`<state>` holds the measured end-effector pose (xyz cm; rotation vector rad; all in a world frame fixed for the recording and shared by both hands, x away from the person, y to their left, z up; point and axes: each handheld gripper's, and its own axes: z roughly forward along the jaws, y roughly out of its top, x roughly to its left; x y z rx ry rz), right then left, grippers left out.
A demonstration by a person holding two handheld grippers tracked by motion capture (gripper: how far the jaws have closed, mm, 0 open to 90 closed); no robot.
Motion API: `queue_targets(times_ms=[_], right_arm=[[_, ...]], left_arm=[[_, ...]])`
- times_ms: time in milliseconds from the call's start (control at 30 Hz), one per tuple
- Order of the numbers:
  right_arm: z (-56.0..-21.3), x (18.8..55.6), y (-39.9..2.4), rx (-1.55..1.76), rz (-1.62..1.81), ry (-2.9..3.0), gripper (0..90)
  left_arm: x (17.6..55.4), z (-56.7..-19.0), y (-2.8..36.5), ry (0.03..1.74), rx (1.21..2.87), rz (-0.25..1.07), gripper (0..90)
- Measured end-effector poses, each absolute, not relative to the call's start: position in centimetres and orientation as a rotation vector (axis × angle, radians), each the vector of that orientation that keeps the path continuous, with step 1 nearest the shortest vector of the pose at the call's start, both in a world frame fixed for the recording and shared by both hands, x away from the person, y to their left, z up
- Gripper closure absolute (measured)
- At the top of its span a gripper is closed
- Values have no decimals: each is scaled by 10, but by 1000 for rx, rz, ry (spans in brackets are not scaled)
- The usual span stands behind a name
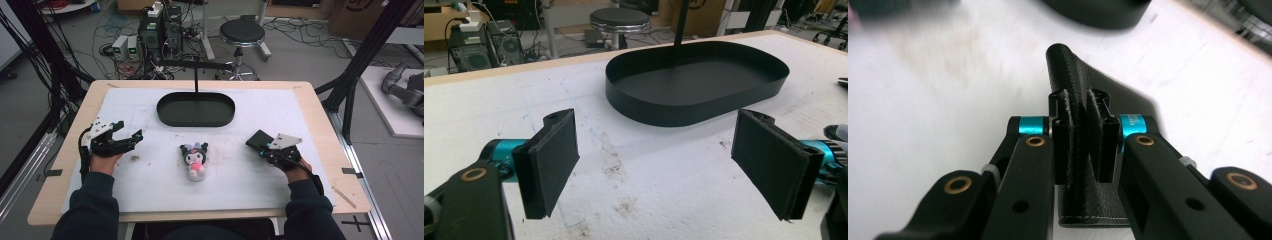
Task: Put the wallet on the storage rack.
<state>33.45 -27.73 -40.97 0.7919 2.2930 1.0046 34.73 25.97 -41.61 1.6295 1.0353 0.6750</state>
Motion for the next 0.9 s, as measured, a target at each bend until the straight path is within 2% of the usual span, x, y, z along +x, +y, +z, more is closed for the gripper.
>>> queue_targets(times_ms=[500, 733, 900], right_arm=[[-374, 332, -296, 980, 1362, 2165, 837], [-373, 335, -305, 1062, 1417, 2169, 832], [-379, 342, -309, 1103, 1357, 2084, 787]], left_arm=[[349, -418, 258, 1035, 1648, 674, 187], [349, -418, 257, 1034, 1652, 675, 188], [349, -418, 257, 1033, 1657, 674, 188]])
